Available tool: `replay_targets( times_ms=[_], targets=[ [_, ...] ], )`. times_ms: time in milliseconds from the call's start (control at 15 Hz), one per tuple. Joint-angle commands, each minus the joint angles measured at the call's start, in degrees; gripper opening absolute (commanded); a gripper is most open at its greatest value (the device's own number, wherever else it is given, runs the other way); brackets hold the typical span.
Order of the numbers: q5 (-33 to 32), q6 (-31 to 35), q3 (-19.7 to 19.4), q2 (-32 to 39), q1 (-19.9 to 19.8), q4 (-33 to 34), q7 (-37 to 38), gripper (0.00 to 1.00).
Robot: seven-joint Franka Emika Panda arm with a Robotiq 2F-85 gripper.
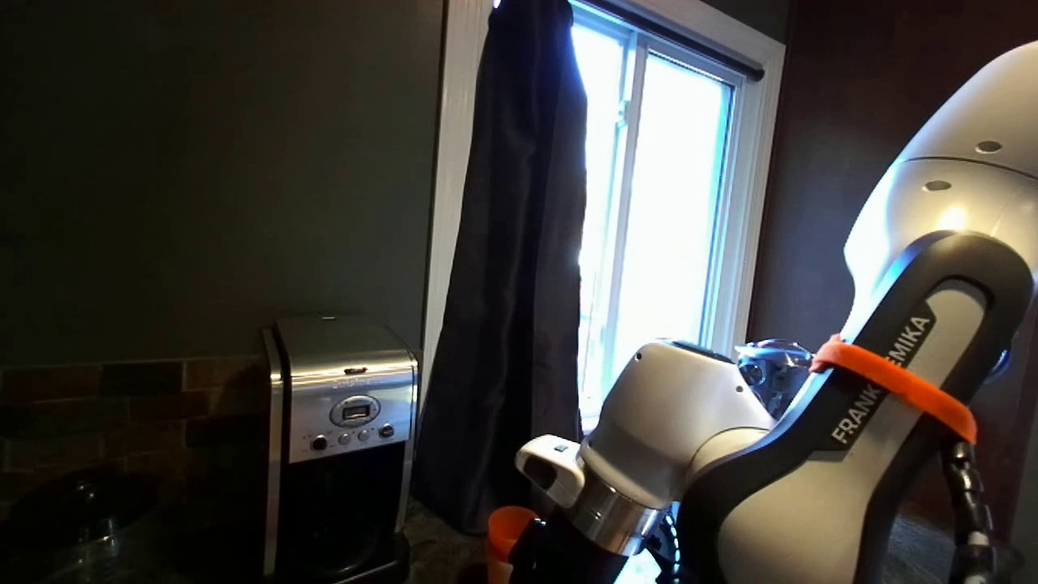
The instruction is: Move the purple plate to the left
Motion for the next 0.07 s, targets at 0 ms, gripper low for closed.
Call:
replay_targets(
  times_ms=[0],
  targets=[
    [0.11,0.0,0.03,-0.53,0.0,-0.3,0.01,1.0]
  ],
)
